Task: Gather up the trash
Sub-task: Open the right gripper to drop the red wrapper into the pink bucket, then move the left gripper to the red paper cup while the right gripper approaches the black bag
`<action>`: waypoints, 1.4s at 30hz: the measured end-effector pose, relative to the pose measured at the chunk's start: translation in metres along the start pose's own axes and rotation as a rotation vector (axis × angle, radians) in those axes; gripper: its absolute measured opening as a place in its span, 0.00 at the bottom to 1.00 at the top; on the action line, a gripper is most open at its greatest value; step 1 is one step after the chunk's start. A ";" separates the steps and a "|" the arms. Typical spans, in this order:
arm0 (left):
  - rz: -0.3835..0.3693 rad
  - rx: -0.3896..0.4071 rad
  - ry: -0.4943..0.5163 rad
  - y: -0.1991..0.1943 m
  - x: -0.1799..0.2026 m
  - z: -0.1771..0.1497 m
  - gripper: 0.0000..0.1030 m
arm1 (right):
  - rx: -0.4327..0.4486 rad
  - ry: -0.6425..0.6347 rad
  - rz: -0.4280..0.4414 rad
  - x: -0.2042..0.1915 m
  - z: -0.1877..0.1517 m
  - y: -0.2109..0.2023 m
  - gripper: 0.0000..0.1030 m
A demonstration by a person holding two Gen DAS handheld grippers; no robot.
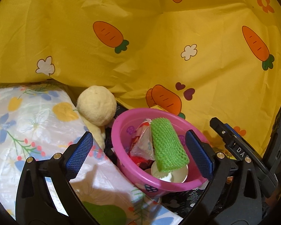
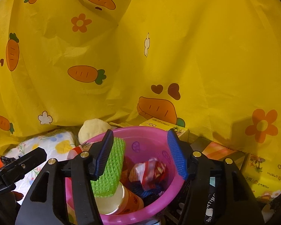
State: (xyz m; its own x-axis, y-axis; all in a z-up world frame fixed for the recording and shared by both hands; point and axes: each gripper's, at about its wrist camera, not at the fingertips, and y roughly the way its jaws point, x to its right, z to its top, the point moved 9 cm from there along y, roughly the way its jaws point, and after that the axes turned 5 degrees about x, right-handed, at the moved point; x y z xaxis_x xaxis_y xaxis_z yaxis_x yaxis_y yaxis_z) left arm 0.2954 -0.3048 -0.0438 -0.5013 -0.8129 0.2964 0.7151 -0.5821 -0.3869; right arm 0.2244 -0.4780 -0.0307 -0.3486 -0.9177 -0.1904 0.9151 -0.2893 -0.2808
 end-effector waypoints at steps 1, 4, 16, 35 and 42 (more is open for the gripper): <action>0.009 0.004 0.003 -0.004 -0.003 0.000 0.94 | 0.007 0.001 -0.001 -0.001 0.001 -0.004 0.65; 0.040 0.018 0.011 -0.018 -0.015 -0.001 0.94 | 0.032 -0.010 -0.004 -0.008 0.004 -0.017 0.72; 0.216 0.067 0.012 -0.097 -0.090 -0.012 0.94 | 0.071 -0.092 0.097 -0.081 -0.012 -0.065 0.86; 0.652 0.125 -0.144 -0.251 -0.303 -0.024 0.94 | -0.064 -0.276 0.448 -0.296 -0.091 -0.081 0.88; 0.722 0.134 -0.188 -0.271 -0.355 -0.021 0.94 | -0.093 -0.316 0.512 -0.362 -0.106 -0.067 0.88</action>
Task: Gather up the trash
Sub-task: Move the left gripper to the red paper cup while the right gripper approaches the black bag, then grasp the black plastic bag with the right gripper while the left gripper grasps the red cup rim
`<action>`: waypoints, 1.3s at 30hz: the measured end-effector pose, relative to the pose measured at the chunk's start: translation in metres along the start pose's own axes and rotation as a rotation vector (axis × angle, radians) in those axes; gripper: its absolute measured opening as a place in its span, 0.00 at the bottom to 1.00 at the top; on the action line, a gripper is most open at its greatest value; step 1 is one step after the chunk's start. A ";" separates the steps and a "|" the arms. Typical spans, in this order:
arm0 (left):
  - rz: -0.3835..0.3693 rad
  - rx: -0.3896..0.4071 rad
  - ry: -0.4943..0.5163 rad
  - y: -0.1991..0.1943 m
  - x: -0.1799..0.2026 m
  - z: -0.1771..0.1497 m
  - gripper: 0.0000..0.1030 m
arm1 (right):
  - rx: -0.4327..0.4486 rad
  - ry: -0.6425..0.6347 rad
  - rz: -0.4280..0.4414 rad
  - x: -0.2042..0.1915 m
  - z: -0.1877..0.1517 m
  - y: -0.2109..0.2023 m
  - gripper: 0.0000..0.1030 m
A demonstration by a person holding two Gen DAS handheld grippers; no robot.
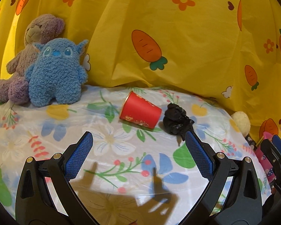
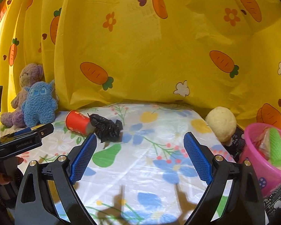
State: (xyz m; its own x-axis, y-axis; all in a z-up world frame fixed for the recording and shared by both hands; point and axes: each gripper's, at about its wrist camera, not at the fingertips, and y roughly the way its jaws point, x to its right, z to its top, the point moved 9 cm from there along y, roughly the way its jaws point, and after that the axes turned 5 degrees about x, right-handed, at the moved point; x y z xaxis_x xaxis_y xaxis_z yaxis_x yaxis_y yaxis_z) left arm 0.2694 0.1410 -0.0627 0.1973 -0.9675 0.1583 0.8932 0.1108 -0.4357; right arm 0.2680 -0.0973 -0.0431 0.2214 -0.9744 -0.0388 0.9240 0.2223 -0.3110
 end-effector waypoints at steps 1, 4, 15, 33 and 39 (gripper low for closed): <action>0.004 0.000 -0.004 0.002 -0.004 0.001 0.94 | -0.004 -0.007 0.000 -0.005 0.001 0.007 0.88; 0.007 0.002 -0.013 0.011 -0.010 0.006 0.94 | -0.030 -0.024 0.010 -0.020 -0.001 0.030 0.88; -0.025 0.036 0.017 0.040 -0.019 0.021 0.94 | -0.178 -0.027 0.039 -0.061 -0.019 0.121 0.88; -0.138 -0.029 0.026 0.082 -0.019 0.022 0.91 | -0.353 -0.010 0.078 -0.074 -0.049 0.177 0.25; -0.156 -0.078 0.024 0.098 -0.018 0.015 0.83 | -0.300 -0.014 0.087 -0.068 -0.045 0.163 0.05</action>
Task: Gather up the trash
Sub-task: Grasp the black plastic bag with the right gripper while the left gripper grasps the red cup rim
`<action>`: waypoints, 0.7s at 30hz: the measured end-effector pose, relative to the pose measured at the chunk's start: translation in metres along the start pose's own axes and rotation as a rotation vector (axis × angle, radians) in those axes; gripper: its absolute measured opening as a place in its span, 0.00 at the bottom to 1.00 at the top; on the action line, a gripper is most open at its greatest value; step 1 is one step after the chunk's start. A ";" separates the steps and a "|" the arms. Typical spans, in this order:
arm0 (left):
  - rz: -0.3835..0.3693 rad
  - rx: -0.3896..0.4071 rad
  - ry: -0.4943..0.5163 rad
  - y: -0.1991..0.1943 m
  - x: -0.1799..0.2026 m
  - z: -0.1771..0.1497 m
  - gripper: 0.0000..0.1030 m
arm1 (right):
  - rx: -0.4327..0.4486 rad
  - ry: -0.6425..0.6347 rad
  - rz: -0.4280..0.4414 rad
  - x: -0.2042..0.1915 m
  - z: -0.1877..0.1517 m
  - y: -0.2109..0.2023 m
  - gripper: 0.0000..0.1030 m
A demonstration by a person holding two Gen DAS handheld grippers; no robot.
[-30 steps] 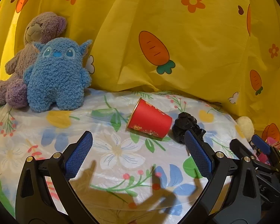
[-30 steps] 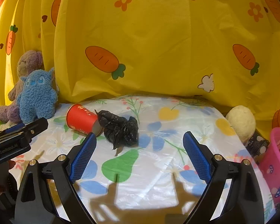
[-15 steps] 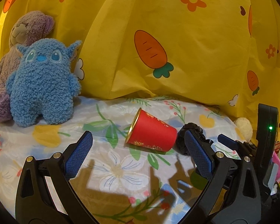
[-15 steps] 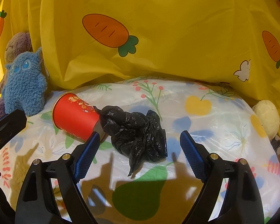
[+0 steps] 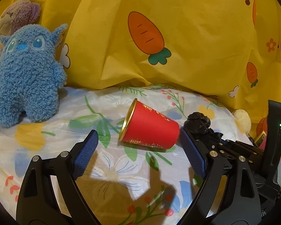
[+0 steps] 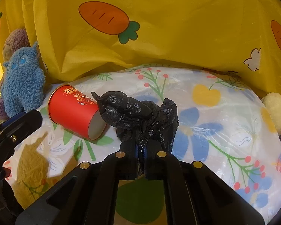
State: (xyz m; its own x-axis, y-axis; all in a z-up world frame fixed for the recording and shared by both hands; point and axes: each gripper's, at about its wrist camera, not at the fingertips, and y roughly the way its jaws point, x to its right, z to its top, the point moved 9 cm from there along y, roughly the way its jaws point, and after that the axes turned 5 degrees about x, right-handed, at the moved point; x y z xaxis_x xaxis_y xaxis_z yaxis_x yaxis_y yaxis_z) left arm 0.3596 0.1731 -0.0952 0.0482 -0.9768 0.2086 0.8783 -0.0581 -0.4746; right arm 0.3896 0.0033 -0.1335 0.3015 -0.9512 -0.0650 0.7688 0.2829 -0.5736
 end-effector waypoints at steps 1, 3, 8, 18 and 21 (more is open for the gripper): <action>-0.003 -0.009 -0.001 0.004 0.000 -0.001 0.81 | 0.007 -0.002 0.002 0.001 0.001 -0.003 0.05; -0.002 -0.027 -0.003 0.011 -0.002 -0.003 0.78 | 0.023 0.001 0.016 0.005 0.002 -0.013 0.05; -0.055 -0.057 -0.043 0.025 -0.005 -0.003 0.62 | 0.059 -0.002 0.028 0.014 0.003 -0.035 0.05; -0.144 -0.098 0.032 0.035 0.020 -0.006 0.12 | 0.060 0.008 0.061 0.014 0.000 -0.041 0.05; -0.158 -0.107 0.076 0.033 0.031 -0.009 0.05 | 0.057 0.003 0.067 0.012 -0.001 -0.040 0.05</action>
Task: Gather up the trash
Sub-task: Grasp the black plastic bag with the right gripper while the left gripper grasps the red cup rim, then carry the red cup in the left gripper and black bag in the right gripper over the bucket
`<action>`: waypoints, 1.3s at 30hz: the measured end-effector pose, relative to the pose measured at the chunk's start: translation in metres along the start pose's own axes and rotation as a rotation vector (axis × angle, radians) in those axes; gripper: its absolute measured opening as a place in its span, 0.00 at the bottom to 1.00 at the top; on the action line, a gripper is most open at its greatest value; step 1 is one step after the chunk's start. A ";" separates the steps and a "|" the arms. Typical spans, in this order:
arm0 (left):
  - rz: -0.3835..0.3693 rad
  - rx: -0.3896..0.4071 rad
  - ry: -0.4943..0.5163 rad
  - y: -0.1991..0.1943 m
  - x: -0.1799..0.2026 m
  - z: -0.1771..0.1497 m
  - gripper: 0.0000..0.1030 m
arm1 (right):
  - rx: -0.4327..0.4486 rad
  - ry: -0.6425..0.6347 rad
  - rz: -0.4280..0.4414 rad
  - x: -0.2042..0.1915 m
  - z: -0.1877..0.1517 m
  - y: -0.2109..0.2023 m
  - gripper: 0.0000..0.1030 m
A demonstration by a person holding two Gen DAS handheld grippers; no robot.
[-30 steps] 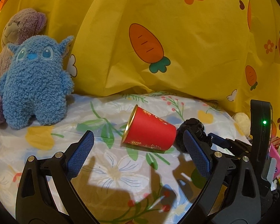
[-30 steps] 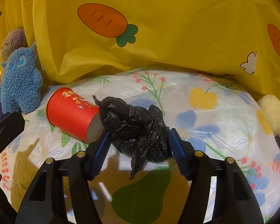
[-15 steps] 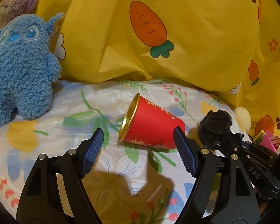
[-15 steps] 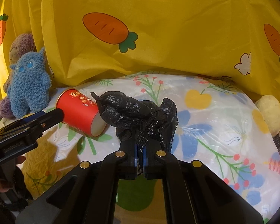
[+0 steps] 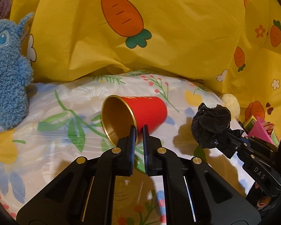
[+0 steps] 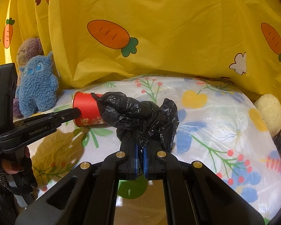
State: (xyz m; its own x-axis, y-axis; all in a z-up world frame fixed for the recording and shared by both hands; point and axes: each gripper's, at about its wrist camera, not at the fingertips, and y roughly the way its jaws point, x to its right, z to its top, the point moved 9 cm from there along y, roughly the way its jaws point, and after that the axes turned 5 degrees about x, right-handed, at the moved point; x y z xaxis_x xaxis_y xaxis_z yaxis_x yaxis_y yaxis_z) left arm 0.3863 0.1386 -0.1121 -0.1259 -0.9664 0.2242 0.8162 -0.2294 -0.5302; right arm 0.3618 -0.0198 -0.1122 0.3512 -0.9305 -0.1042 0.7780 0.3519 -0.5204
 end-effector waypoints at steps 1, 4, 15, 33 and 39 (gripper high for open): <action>-0.005 -0.001 0.011 0.000 0.004 0.000 0.05 | 0.001 -0.002 -0.001 0.000 0.000 0.000 0.05; 0.008 0.002 0.037 -0.001 0.009 -0.001 0.03 | 0.003 -0.007 -0.005 -0.001 -0.001 0.001 0.05; 0.078 0.078 0.073 -0.034 0.025 0.007 0.02 | 0.046 -0.003 -0.001 -0.002 0.011 -0.017 0.05; 0.041 0.183 0.212 -0.121 0.144 -0.013 0.02 | 0.181 0.032 -0.016 0.029 -0.005 -0.151 0.05; -0.015 0.204 0.238 -0.136 0.192 -0.029 0.02 | 0.202 0.076 -0.058 0.056 -0.024 -0.190 0.05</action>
State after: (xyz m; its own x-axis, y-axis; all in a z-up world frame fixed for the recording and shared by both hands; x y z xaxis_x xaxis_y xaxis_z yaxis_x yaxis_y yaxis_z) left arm 0.2349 -0.0193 -0.0202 -0.2472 -0.9687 0.0202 0.9066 -0.2386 -0.3481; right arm 0.2212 -0.1411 -0.0393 0.2683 -0.9521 -0.1464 0.8871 0.3034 -0.3477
